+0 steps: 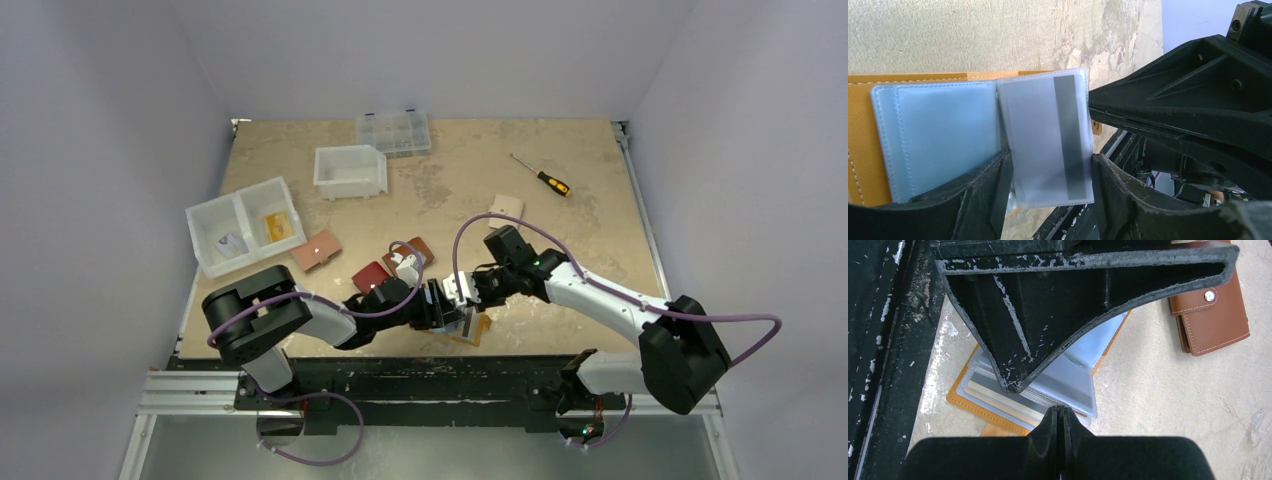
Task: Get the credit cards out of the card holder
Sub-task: Remove the credit card from the card holder.
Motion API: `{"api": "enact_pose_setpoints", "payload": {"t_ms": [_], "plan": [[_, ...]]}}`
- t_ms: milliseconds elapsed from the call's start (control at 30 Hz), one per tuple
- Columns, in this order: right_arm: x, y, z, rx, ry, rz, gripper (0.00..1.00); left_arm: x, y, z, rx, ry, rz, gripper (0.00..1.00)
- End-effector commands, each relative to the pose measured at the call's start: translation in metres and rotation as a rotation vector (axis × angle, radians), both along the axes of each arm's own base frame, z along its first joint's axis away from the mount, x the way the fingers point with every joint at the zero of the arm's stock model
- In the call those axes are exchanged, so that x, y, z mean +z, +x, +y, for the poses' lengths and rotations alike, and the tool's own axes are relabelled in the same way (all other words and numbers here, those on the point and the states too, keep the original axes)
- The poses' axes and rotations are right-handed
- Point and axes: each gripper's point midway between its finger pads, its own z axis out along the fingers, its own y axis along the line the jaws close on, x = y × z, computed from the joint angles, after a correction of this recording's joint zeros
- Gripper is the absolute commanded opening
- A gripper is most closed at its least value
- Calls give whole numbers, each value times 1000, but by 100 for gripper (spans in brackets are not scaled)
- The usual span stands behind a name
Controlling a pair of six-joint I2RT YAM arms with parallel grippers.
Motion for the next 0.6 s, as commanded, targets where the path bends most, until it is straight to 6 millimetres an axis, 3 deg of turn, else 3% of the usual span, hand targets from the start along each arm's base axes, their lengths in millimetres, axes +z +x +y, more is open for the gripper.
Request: {"api": "enact_pose_setpoints", "payload": {"t_ms": [0, 567], "plan": [[-5, -4, 1, 24, -15, 12, 0, -4, -5, 0, -18, -6, 13, 59], [-8, -6, 0, 33, -27, 27, 0, -7, -4, 5, -3, 2, 22, 63]]}}
